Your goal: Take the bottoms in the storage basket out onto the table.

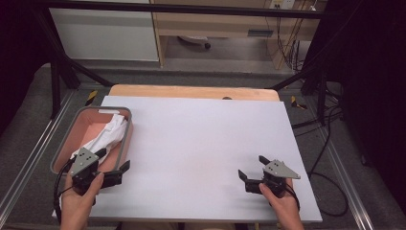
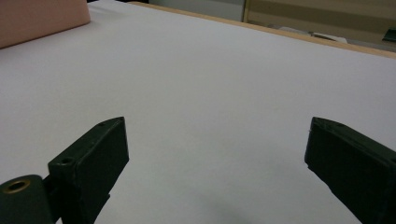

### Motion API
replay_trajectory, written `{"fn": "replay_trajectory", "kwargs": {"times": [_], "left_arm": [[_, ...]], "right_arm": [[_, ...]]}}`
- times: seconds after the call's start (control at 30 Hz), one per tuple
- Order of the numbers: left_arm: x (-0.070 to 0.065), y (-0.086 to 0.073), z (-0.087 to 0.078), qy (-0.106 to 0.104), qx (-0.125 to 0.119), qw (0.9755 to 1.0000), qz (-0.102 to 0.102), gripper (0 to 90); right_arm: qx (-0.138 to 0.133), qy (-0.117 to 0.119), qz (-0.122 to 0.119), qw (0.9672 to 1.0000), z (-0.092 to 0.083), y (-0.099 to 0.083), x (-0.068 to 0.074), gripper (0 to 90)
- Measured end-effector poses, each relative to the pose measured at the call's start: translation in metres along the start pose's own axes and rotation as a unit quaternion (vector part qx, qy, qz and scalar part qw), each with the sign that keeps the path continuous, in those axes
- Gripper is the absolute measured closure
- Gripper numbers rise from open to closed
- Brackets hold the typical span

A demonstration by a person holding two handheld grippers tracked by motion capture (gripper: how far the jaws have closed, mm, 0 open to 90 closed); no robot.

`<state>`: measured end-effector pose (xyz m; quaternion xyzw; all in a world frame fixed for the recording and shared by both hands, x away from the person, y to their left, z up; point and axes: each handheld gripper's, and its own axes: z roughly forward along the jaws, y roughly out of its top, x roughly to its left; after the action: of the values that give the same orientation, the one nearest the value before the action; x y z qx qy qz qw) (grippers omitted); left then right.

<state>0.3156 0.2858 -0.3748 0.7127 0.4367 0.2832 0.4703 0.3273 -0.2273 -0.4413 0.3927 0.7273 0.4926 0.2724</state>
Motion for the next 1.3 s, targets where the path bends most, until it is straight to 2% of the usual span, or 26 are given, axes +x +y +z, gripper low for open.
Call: {"fn": "replay_trajectory", "kwargs": {"times": [0.17, 0.2, 0.43, 0.5, 0.57, 0.7, 0.77, 0.87, 0.93, 1.1, 1.17, 1.3], "left_arm": [[0.004, 0.006, 0.001, 0.005, -0.003, 1.0000, 0.001, 6.5], [0.007, 0.007, -0.001, 0.007, -0.007, 0.9999, -0.005, 6.5], [0.021, 0.009, -0.007, 0.025, -0.012, 0.9995, -0.011, 6.5], [0.024, 0.016, -0.009, 0.034, -0.012, 0.9993, -0.004, 6.2], [0.025, 0.020, -0.008, 0.034, -0.011, 0.9994, -0.003, 6.2], [0.028, 0.027, -0.004, 0.035, 0.004, 0.9993, 0.009, 6.3], [0.030, 0.032, 0.002, 0.036, 0.022, 0.9988, 0.027, 6.3], [0.031, 0.033, 0.008, 0.034, 0.030, 0.9985, 0.031, 6.3], [0.034, 0.033, 0.012, 0.040, 0.037, 0.9980, 0.032, 6.3], [0.041, 0.031, 0.019, 0.038, 0.051, 0.9977, 0.023, 6.9], [0.042, 0.032, 0.024, 0.033, 0.065, 0.9972, 0.018, 7.0], [0.038, 0.034, 0.030, 0.029, 0.075, 0.9963, 0.030, 7.0]], "right_arm": [[-0.003, 0.005, 0.000, 1.0000, -0.001, -0.002, 0.000, 6.1], [-0.001, 0.005, 0.001, 1.0000, -0.001, -0.002, -0.001, 6.2], [-0.002, 0.004, 0.005, 1.0000, -0.002, -0.002, -0.003, 6.3], [0.002, 0.006, -0.001, 1.0000, -0.002, -0.002, -0.001, 6.3], [0.002, 0.007, -0.002, 1.0000, -0.001, -0.001, 0.000, 6.3], [0.005, 0.009, -0.004, 0.9999, 0.000, -0.001, 0.001, 6.3], [0.007, 0.009, -0.001, 0.9999, 0.000, -0.002, 0.001, 6.3], [0.008, 0.009, 0.001, 0.9999, -0.001, -0.002, 0.000, 6.2], [0.009, 0.010, 0.004, 0.9999, -0.002, -0.002, 0.000, 6.3], [0.012, 0.010, -0.004, 0.9999, 0.001, -0.001, 0.002, 6.1], [0.015, 0.013, -0.004, 0.9998, 0.002, -0.002, 0.003, 6.4], [0.019, 0.013, -0.003, 0.9997, 0.000, -0.003, 0.002, 6.4]]}}
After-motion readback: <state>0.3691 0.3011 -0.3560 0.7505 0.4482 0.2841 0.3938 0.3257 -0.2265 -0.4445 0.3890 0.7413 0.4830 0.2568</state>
